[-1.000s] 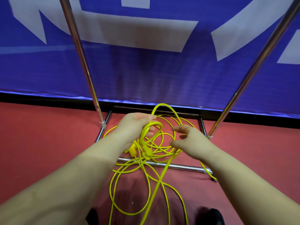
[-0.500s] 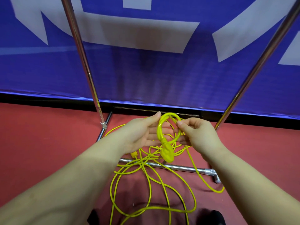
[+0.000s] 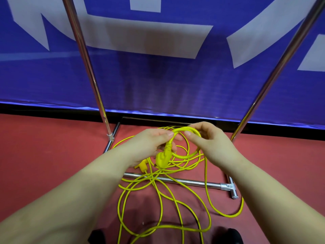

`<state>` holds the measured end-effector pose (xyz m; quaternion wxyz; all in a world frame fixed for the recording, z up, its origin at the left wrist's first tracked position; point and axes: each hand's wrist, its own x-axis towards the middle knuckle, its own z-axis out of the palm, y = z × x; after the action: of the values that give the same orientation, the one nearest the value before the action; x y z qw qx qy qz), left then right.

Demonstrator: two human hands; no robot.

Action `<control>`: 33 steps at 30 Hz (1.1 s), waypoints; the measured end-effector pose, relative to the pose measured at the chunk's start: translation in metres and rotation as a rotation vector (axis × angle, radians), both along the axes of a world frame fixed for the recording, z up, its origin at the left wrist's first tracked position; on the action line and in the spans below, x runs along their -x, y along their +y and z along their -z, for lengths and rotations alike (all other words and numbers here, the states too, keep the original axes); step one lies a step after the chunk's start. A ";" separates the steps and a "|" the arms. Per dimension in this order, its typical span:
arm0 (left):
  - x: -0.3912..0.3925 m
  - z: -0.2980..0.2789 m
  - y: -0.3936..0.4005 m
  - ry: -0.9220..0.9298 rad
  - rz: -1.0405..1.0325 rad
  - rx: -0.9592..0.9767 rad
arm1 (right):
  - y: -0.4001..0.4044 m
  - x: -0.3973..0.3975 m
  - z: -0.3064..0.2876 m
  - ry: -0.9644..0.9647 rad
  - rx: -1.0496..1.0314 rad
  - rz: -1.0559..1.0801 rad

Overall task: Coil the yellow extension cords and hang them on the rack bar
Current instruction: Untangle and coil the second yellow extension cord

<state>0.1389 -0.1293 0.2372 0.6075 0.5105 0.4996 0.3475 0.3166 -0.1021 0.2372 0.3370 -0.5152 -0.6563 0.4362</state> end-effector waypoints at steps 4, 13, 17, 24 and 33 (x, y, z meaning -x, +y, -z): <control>-0.001 -0.001 0.002 0.053 -0.096 -0.075 | 0.000 0.000 0.000 -0.017 -0.085 0.041; 0.004 -0.006 0.000 -0.659 0.045 0.268 | 0.002 -0.007 -0.006 0.074 -0.035 0.228; 0.001 -0.001 0.002 -0.655 0.041 0.146 | -0.004 -0.004 -0.010 0.211 0.098 0.208; 0.006 -0.006 0.005 -0.523 0.009 0.045 | -0.003 -0.005 -0.019 0.482 0.392 0.142; -0.001 -0.019 -0.003 -0.249 -0.014 -0.016 | 0.000 -0.003 -0.012 0.461 0.468 0.088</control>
<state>0.1402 -0.1323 0.2559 0.6584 0.4647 0.4212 0.4161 0.3198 -0.1026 0.2488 0.3678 -0.4940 -0.4219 0.6654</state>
